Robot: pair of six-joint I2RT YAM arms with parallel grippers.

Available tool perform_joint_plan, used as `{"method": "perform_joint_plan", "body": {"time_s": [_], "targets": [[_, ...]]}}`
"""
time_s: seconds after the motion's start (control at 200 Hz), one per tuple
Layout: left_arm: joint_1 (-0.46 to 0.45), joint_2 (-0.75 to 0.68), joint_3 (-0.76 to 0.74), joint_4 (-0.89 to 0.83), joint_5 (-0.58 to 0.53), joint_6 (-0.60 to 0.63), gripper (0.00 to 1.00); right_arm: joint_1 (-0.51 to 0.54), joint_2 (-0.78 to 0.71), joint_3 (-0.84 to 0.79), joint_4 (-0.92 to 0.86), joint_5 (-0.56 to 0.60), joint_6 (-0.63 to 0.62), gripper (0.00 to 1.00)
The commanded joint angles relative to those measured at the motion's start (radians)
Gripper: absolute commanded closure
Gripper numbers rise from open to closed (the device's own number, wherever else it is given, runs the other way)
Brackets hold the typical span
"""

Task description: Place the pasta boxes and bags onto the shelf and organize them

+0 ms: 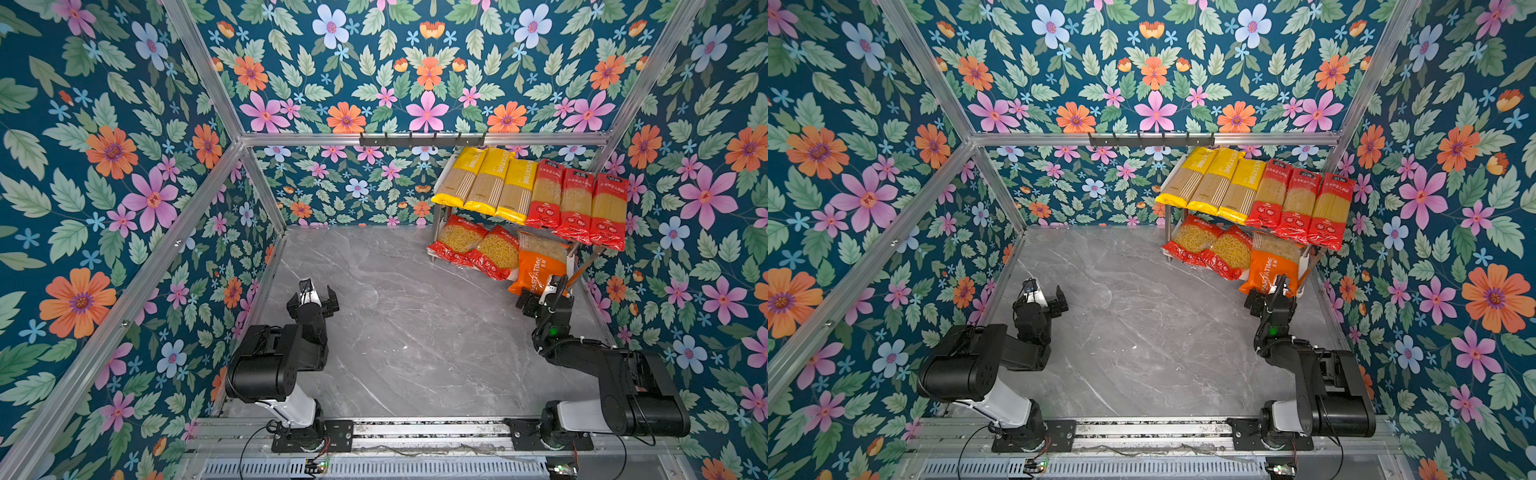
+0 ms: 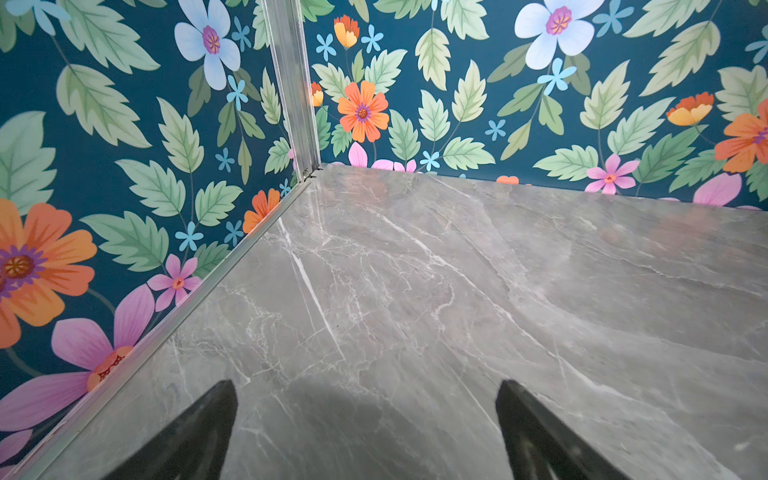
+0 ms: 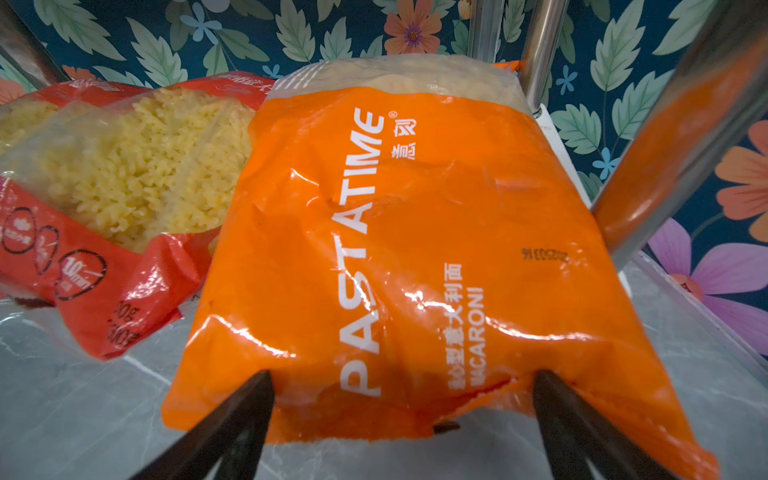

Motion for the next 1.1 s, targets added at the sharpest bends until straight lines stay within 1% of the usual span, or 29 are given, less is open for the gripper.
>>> {"method": "perform_joint_plan", "body": {"time_s": [0.0,1.095], "targets": [[0.0,-0.002,0.001,0.008,-0.003,-0.003,0.0,0.0,0.0,-0.004,0.028,0.006,-0.007,0.01],[-0.001,-0.002,0.003,0.006,-0.003,-0.003,0.0,0.0,-0.002,-0.013,0.038,0.005,-0.007,0.01]]}}
